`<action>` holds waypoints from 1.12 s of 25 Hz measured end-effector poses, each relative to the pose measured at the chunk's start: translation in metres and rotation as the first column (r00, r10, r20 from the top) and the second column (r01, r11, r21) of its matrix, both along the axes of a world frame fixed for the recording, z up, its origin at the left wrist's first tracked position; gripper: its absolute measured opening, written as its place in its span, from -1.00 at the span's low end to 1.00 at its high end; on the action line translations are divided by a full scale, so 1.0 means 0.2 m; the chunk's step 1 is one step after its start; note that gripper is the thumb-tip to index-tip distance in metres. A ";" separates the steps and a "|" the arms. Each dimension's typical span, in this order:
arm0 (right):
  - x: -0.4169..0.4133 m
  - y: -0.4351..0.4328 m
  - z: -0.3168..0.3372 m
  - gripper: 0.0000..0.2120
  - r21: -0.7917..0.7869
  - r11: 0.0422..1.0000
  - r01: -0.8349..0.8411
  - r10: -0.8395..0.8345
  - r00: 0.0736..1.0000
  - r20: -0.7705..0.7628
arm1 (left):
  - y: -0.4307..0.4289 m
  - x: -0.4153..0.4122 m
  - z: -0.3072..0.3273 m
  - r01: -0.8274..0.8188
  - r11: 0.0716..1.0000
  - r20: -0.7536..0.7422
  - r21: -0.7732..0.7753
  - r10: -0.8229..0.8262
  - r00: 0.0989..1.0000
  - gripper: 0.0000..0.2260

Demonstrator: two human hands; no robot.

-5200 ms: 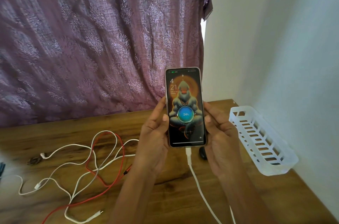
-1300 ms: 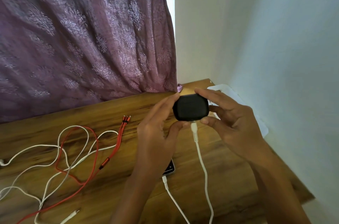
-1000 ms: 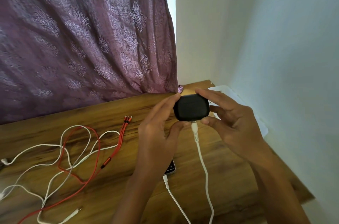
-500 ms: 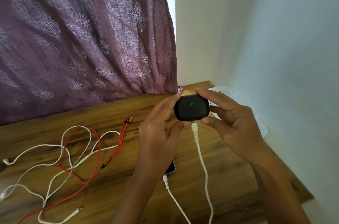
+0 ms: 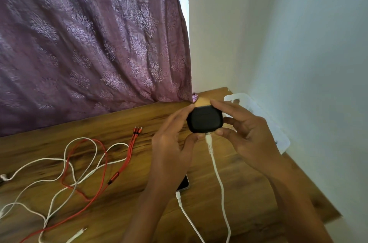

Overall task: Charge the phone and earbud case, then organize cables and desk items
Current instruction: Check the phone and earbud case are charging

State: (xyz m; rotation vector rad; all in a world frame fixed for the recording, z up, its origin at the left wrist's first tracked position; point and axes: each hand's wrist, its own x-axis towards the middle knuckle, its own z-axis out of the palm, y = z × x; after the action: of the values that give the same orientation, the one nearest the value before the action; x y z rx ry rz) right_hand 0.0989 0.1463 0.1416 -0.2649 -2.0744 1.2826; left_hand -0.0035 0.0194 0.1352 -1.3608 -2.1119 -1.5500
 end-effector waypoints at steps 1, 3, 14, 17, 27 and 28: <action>-0.02 0.01 -0.02 -0.49 -0.006 1.000 0.013 -0.013 1.000 0.020 | 0.01 -0.02 -0.02 -0.005 1.000 0.015 -0.013 0.005 1.000 -0.47; -0.06 0.05 -0.09 -0.48 -0.010 0.999 0.040 -0.039 0.996 0.085 | 0.05 -0.06 -0.08 -0.015 0.998 0.029 -0.061 0.017 0.999 -0.49; -0.30 0.24 -0.63 -0.51 -0.163 0.986 0.036 0.050 0.866 0.498 | 0.25 -0.25 -0.62 -0.109 0.846 0.096 -0.522 0.185 0.978 -0.51; -0.31 0.26 -0.73 -0.51 -0.171 0.984 0.053 0.049 0.841 0.539 | 0.27 -0.26 -0.68 -0.109 0.785 0.055 -0.610 0.180 0.982 -0.52; -0.32 0.28 -0.82 -0.52 -0.122 0.991 0.057 0.030 0.792 0.610 | 0.30 -0.26 -0.75 -0.092 0.721 0.053 -0.687 0.176 0.983 -0.51; -0.32 0.27 -0.82 -0.52 -0.118 0.991 0.056 0.028 0.790 0.612 | 0.29 -0.26 -0.74 -0.083 0.712 0.065 -0.698 0.177 0.982 -0.51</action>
State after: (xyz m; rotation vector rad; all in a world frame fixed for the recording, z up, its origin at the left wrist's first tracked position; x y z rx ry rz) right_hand 0.0343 0.2009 -0.0227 -0.8585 -2.5090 1.4571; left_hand -0.0557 0.0782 -0.0135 -1.2542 -2.9754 -0.7995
